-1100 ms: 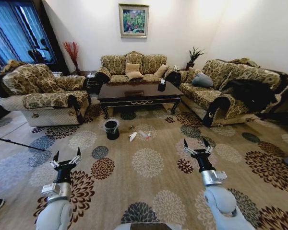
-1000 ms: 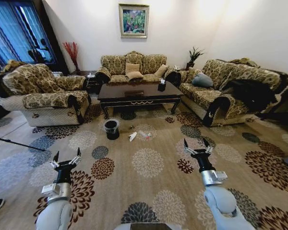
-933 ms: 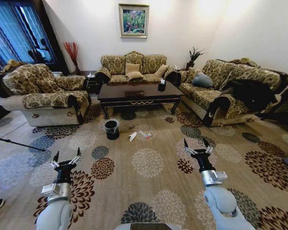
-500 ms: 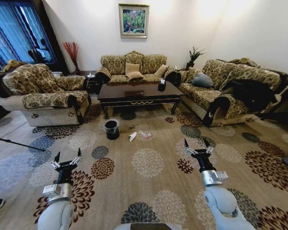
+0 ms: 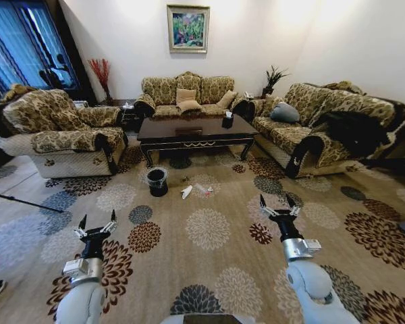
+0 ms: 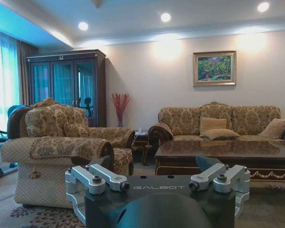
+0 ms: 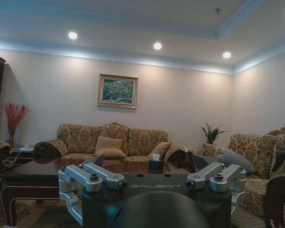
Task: Move to the front of the table and pick up the trash from the floor, then place it into the trash bin.
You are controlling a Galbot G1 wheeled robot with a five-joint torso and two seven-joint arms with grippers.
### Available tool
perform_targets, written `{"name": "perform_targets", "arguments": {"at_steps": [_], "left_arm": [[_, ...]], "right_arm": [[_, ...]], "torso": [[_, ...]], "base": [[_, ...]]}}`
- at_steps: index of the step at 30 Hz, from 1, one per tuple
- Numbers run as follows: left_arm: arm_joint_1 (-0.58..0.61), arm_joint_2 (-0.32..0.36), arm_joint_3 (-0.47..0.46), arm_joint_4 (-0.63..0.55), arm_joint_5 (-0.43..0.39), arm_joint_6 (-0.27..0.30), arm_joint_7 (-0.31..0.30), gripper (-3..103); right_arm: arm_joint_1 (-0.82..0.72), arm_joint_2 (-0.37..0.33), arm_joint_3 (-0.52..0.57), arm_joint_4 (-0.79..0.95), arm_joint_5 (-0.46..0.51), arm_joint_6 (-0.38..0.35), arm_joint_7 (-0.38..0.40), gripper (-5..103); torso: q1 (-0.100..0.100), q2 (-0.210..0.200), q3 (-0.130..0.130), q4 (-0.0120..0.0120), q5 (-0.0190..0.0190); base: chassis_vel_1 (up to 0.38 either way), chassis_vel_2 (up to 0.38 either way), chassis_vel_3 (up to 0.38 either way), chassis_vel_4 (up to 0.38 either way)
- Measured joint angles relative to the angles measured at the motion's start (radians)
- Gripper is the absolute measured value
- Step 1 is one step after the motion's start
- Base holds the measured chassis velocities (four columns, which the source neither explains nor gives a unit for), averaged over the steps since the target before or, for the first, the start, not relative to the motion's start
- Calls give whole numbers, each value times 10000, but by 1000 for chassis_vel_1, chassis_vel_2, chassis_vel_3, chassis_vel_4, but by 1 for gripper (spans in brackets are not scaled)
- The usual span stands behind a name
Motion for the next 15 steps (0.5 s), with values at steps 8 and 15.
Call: {"name": "perform_targets", "arguments": {"at_steps": [8,15], "left_arm": [[-10,13,-9,29,-3,2,-2,100],[-23,54,-10,62,-3,3,-2,100]], "right_arm": [[75,21,-49,-130,-49,0,1,100],[153,-176,-60,-232,-44,6,1,100]], "torso": [[-193,-428,-236,0,0],[-352,-786,-433,0,0]], "base": [[0,0,0,0],[0,0,0,0]]}}
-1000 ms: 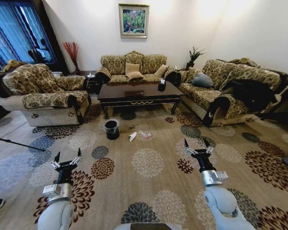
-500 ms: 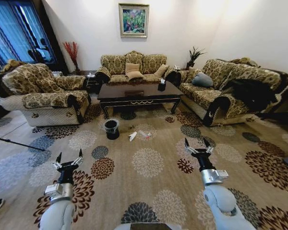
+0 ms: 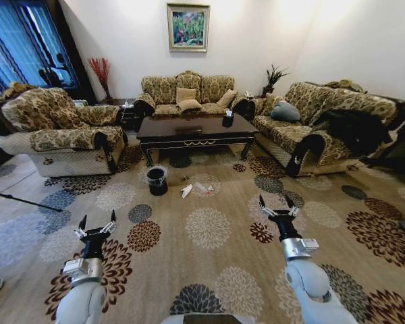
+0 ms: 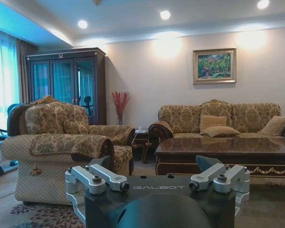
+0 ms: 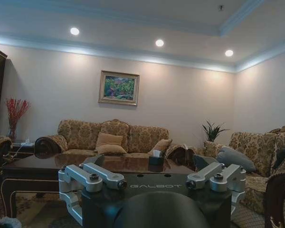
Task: Move to the front of the table and pick up the trash from the floor, then place it into the trash bin.
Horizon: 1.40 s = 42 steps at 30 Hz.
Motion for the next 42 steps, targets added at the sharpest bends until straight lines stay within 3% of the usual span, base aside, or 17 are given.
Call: {"name": "perform_targets", "arguments": {"at_steps": [42], "left_arm": [[-88,-16,85,218,19,-73,77,100]], "right_arm": [[174,57,-115,-475,-213,18,13,100]], "torso": [[-884,-1999,-1115,0,-1]], "base": [[0,0,0,0]]}}
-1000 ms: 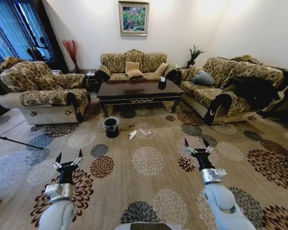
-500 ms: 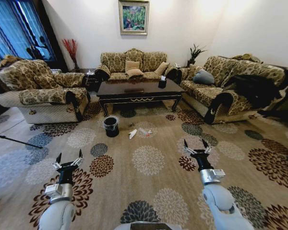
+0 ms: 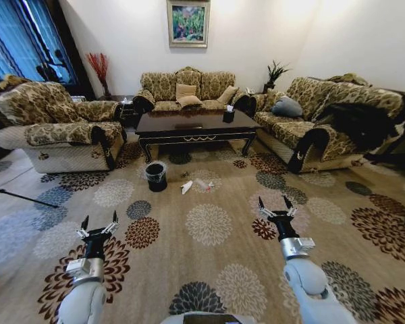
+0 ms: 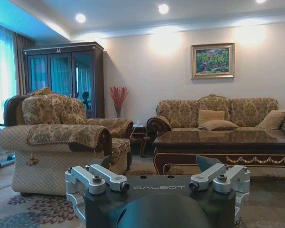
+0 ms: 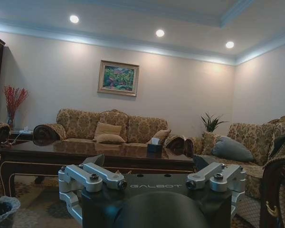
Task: Move to the front of the table and pick up the trash from the floor, then place it into the trash bin.
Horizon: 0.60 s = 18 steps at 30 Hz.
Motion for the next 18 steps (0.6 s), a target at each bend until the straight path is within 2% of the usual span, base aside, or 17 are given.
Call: {"name": "perform_targets", "arguments": {"at_steps": [18], "left_arm": [[36,-39,9,10,46,-100,82,100]], "right_arm": [[-3,39,17,-5,-22,15,41,100]], "torso": [[-300,-658,-362,-1,0]], "base": [[0,0,0,0]]}}
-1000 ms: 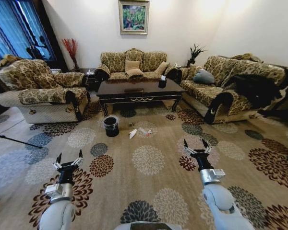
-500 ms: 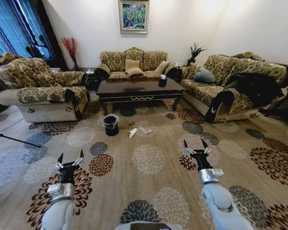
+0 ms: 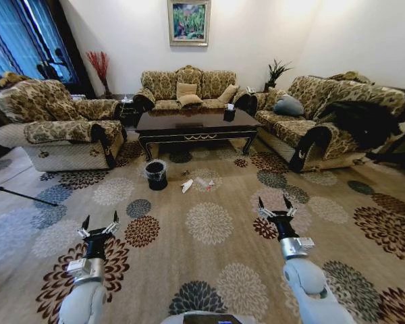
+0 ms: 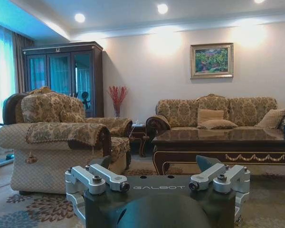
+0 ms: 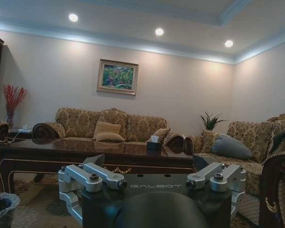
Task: Move to the front of the table and pick up the trash from the floor, then place it into the trash bin.
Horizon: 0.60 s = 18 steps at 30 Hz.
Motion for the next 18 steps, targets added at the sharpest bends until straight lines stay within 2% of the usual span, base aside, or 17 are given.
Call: {"name": "perform_targets", "arguments": {"at_steps": [18], "left_arm": [[86,-64,-39,5,155,-188,105,100]], "right_arm": [[-58,26,36,85,-24,15,53,100]], "torso": [[-301,-703,-402,0,0]], "base": [[0,0,0,0]]}}
